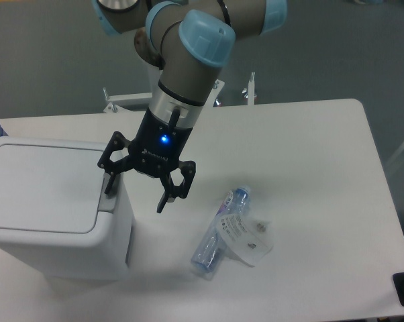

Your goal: Open the trash can

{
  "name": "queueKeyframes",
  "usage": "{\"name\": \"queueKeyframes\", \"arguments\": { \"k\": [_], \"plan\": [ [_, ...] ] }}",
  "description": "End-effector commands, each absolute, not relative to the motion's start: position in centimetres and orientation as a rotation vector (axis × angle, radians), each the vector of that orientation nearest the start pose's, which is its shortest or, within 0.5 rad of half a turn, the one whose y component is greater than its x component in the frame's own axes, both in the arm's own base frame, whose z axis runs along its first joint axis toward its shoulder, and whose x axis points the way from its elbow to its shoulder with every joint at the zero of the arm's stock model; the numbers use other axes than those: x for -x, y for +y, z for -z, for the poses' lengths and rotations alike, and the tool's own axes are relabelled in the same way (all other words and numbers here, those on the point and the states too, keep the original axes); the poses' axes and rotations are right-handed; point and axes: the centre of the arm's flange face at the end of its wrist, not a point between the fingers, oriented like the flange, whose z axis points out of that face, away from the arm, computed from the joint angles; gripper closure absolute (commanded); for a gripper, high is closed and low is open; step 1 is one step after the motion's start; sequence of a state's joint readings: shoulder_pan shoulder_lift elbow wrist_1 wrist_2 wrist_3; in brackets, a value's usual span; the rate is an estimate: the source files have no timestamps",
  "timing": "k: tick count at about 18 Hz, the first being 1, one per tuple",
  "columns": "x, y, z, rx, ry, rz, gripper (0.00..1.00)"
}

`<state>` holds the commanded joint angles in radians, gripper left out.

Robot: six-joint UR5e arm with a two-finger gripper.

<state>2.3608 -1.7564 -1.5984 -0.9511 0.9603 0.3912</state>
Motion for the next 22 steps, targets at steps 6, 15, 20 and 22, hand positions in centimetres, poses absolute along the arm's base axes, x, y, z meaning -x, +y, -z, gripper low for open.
{"name": "queueKeyframes", "arguments": {
  "k": [6,15,20,22],
  "plan": [
    [28.5,54.6,-45.9,2.457,-0.34,0.325,0.0],
    [28.6,54.7,-46.1,2.454,-0.344,0.326,0.0],
    [31.2,53.7,-48.6,2.413,-0.37,0.267,0.0],
    [34.7,51.6,-48.9,2.394,-0.431,0.224,0.0]
  ]
}}
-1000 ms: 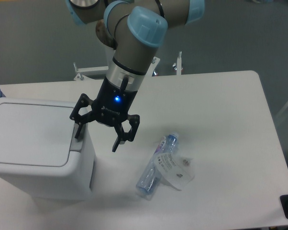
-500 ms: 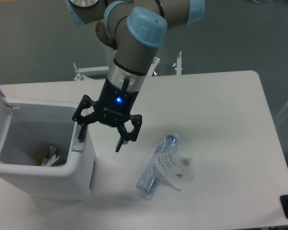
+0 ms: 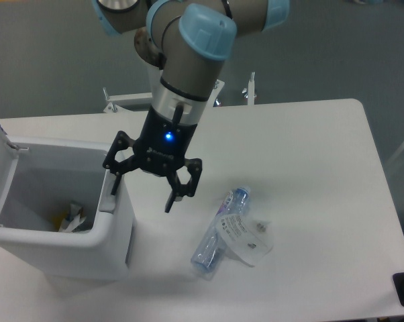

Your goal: Open the trash can

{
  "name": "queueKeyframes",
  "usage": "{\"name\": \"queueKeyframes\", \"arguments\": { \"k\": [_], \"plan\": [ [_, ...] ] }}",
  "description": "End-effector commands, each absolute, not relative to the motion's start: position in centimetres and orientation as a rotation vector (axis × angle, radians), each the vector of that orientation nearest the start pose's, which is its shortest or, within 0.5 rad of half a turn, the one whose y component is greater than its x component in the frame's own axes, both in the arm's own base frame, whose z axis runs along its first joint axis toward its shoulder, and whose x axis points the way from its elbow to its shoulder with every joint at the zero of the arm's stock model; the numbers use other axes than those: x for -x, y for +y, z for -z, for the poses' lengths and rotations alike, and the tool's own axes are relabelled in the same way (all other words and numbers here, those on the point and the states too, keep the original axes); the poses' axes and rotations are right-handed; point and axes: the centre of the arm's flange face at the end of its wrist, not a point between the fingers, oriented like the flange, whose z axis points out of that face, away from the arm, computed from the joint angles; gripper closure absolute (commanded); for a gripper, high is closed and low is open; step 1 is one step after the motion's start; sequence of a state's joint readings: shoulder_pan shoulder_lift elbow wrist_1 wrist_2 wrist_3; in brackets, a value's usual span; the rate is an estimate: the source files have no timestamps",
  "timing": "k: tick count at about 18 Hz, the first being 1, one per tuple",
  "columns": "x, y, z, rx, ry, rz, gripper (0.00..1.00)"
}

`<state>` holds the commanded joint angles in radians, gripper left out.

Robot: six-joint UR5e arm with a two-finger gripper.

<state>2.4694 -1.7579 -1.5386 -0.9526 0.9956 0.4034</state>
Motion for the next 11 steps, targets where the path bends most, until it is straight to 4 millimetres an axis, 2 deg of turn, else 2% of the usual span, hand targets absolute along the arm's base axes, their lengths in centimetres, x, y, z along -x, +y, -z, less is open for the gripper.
{"name": "queueKeyframes", "arguments": {
  "k": [3,6,8,11],
  "plan": [
    [38.8,49.2,-48.8,2.381,-0.463,0.167,0.0],
    [44.9,46.4,-43.8,2.465,-0.463,0.089,0.0],
    [48.2,44.5,-40.8,2.57,-0.385,-0.014,0.0],
    [50.3,43.8,-38.7,2.676,-0.231,-0.127,0.0]
  ]
}}
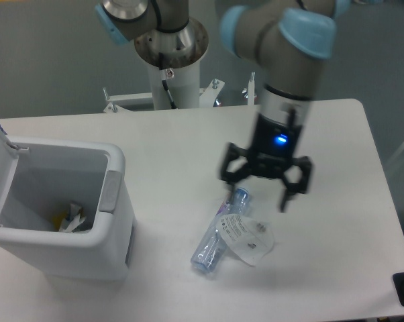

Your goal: Open the trash can

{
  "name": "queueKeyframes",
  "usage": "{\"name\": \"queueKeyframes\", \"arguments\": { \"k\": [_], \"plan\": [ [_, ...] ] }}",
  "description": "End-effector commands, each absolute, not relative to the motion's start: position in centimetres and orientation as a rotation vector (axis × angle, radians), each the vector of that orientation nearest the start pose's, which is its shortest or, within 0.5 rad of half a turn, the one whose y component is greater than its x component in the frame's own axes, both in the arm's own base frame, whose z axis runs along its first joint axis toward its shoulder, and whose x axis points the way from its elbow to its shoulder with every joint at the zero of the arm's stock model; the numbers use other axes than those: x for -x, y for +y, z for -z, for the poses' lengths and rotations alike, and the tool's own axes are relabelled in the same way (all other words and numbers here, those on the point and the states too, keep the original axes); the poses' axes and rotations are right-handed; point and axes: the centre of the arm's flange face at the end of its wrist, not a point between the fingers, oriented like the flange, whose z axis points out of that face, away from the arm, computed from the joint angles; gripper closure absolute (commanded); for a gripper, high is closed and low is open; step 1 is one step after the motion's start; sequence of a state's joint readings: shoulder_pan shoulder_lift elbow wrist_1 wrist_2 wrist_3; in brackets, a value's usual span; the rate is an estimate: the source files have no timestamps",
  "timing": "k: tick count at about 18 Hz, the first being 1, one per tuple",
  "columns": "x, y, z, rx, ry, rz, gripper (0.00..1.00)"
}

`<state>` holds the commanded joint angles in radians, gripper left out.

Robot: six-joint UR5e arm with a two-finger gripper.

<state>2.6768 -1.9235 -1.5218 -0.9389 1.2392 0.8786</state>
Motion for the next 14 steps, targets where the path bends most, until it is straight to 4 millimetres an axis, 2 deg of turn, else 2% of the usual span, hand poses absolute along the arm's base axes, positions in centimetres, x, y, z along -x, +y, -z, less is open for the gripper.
{"name": "queueKeyframes", "arguments": {
  "k": [3,7,11,14],
  "plan": [
    [51.9,43.8,-37.2,2.733,-0.218,-0.19,0.0],
    [53.3,43.5,-35.5,2.843,0.036,-0.295,0.0],
    [54.0,42.3,-34.6,2.935,0.227,-0.368,0.0],
    [54.0,42.1,-34.3,2.953,0.236,-0.375,0.0]
  ]
}}
